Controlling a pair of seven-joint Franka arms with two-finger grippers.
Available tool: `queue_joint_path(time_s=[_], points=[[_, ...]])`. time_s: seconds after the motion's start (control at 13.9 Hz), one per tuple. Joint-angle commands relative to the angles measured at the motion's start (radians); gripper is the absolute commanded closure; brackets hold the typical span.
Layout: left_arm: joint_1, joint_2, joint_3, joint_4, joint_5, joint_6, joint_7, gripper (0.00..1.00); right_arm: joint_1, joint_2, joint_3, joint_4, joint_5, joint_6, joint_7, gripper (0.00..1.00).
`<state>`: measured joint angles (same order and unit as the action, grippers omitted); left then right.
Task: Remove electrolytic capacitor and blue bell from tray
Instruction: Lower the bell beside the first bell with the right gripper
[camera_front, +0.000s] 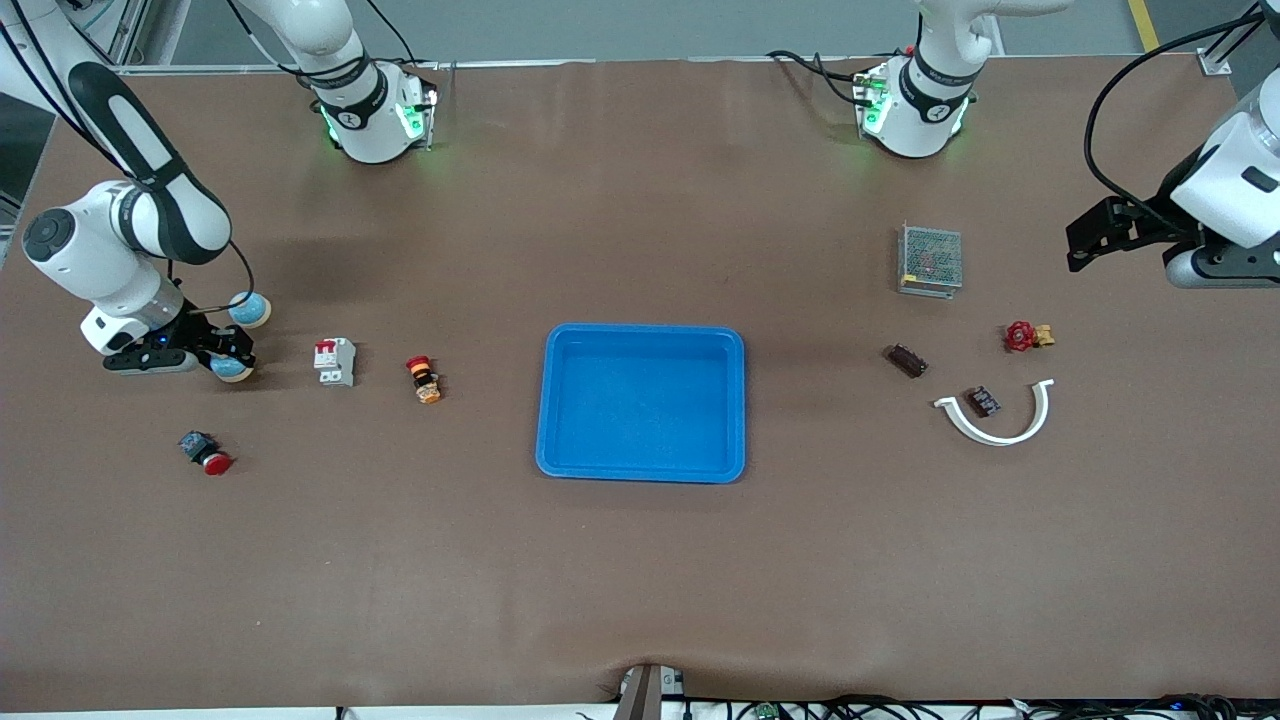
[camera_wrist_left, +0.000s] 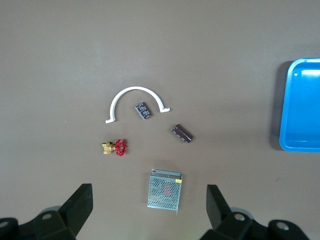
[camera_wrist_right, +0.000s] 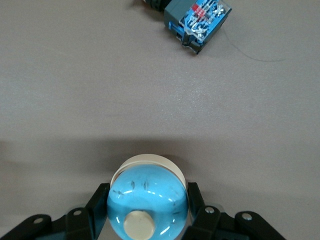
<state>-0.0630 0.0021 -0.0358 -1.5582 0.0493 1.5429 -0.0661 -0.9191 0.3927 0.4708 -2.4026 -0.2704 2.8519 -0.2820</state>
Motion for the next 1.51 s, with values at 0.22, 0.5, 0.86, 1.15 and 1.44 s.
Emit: queue_joint_path(time_s=[0.22,0.5,0.86,1.15,1.44], points=[[0.017,-0.007,0.001,0.0,-0.017,0.011,0.019,0.0,-0.012,0.032,0.012,0.033,0.0,0.011,-0.006,1.0],[0.029,-0.004,0.004,0.016,-0.022,0.011,0.017,0.0,-0.014,0.034,0.011,0.045,-0.006,0.009,-0.011,1.0],[0.035,0.018,0.007,0.083,-0.005,-0.009,0.011,0.0,-0.018,0.069,0.009,0.071,-0.041,0.004,-0.022,1.0],[0.06,0.018,0.007,0.083,-0.005,-0.016,0.012,0.0,-0.02,0.071,0.009,0.072,-0.043,-0.002,-0.022,1.0],[0.057,0.007,0.005,0.079,-0.003,-0.038,0.017,0.0,-0.02,0.071,-0.006,0.08,-0.082,-0.003,-0.028,1.0]])
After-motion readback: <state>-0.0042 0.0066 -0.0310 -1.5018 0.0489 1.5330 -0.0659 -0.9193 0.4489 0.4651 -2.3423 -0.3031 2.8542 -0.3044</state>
